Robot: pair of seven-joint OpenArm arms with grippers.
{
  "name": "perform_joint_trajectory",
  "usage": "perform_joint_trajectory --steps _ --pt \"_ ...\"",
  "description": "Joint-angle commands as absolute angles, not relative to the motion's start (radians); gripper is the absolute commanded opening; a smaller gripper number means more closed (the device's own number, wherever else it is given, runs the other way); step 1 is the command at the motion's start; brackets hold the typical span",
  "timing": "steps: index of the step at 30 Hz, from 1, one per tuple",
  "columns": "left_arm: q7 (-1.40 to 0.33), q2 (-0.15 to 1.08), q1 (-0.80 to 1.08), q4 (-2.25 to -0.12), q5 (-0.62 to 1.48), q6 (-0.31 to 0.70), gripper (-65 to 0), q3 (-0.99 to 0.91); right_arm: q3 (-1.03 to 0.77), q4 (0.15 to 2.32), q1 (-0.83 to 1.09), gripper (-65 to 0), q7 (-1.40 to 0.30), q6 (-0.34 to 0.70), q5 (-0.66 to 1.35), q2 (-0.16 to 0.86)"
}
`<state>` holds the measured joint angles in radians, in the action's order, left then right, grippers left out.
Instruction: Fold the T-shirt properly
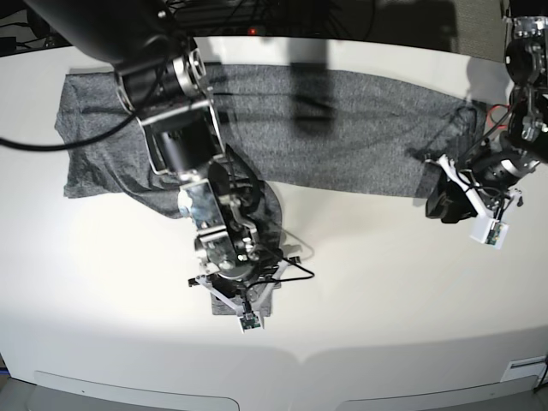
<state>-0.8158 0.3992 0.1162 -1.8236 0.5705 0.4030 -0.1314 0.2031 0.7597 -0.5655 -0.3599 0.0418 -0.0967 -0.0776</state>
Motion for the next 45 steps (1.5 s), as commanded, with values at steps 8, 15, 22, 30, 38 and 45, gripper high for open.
perform_joint_trajectory --steps 8,15,22,30,38,45 --pt "-0.796 0.413 0.105 -1.840 0.581 0.408 -48.2 -0.139 0.202 0.730 -0.653 -40.3 -0.275 -0.056 -0.129 -0.085" --pt "-0.796 0.413 0.105 -1.840 0.581 0.408 -48.2 -0.138 0.202 0.692 -0.653 -40.3 -0.265 -0.106 -0.161 -0.086" --pt "-0.796 0.413 0.105 -1.840 0.581 0.408 -48.2 -0.139 0.202 0.615 -0.653 -40.4 -0.267 -0.082 -0.161 -0.088" --pt "-0.796 0.413 0.105 -1.840 0.581 0.408 -48.2 -0.139 0.203 0.613 -0.644 -40.4 -0.270 0.010 -0.153 -0.115" --pt "-0.796 0.413 0.105 -1.840 0.580 0.408 -48.2 -0.139 0.203 0.613 -0.623 -40.4 -0.264 0.034 -0.173 -0.157" --pt "-0.796 0.413 0.105 -1.840 0.580 0.408 -48.2 -0.138 0.203 0.616 -0.705 -40.4 -0.257 -0.015 -0.145 -0.143"
